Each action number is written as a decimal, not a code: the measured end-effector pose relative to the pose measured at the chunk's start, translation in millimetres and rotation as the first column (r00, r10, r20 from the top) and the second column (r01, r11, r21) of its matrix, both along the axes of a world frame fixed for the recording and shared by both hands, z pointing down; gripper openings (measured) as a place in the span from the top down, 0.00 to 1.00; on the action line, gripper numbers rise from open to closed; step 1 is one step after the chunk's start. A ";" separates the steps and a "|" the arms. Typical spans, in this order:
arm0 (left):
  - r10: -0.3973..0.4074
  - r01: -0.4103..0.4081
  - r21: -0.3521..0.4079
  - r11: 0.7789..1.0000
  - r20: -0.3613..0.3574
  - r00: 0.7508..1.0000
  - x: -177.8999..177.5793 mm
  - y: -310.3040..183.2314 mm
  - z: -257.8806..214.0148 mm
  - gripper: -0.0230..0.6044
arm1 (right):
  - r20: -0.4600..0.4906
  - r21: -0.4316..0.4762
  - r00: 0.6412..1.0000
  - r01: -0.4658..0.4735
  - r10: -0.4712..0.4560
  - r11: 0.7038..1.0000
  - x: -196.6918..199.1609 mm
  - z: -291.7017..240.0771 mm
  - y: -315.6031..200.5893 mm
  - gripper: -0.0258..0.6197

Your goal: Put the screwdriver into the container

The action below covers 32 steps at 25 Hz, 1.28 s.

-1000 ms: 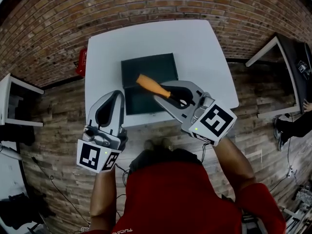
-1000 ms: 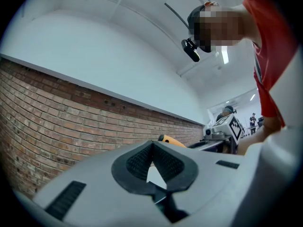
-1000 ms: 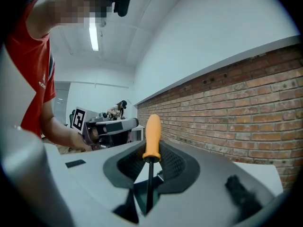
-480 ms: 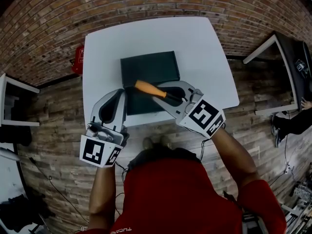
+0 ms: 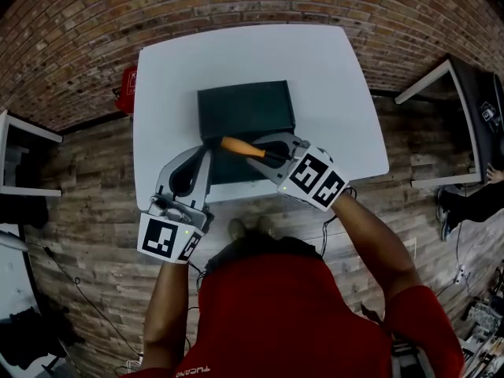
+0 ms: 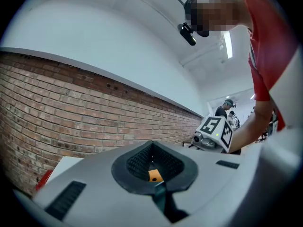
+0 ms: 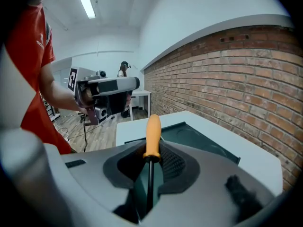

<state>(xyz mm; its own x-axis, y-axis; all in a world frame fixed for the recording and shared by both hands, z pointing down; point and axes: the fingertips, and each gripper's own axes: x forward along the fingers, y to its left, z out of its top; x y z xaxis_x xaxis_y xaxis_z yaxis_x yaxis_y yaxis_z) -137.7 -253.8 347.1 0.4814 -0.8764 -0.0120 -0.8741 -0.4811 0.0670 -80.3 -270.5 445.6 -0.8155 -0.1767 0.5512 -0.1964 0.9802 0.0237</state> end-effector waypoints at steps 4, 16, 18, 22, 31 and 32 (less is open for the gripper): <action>-0.007 0.007 -0.020 1.000 -0.003 1.000 -2.1 -2.5 9.3 0.94 | -0.058 -0.027 0.998 0.013 -0.014 1.000 -1.5 20.2 -3.6 0.83; -0.016 0.016 -0.050 0.999 -0.007 1.000 -12.6 -8.6 25.1 0.94 | -0.202 -0.091 0.977 0.046 -0.064 0.995 -16.8 62.6 -8.0 0.82; -0.015 0.014 -0.049 0.999 -0.007 1.000 -15.0 -9.2 25.5 0.94 | -0.233 -0.099 0.970 0.050 -0.071 0.994 -19.1 70.2 -8.5 0.82; -0.014 0.014 -0.053 0.999 -0.008 1.000 -18.5 -8.3 27.2 0.94 | -0.283 -0.115 0.956 0.049 -0.080 0.992 -23.1 84.2 -9.3 0.82; -0.018 0.017 -0.068 0.998 -0.014 1.000 -29.5 -5.3 33.0 0.94 | -0.342 -0.128 0.937 0.024 -0.067 0.991 -31.4 107.2 -10.8 0.82; -0.017 0.016 -0.072 0.997 -0.012 1.000 -29.7 -5.1 33.8 0.94 | -0.347 -0.127 0.936 0.021 -0.064 0.992 -31.3 108.9 -11.6 0.82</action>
<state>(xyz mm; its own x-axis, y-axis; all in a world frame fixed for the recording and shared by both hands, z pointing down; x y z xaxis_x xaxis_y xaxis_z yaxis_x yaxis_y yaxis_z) -167.4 -258.9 381.0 0.4668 -0.8832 0.0455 -0.8809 -0.4598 0.1125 -111.6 -282.1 554.5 -0.5727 -0.0619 0.8174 -0.1552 0.9873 -0.0339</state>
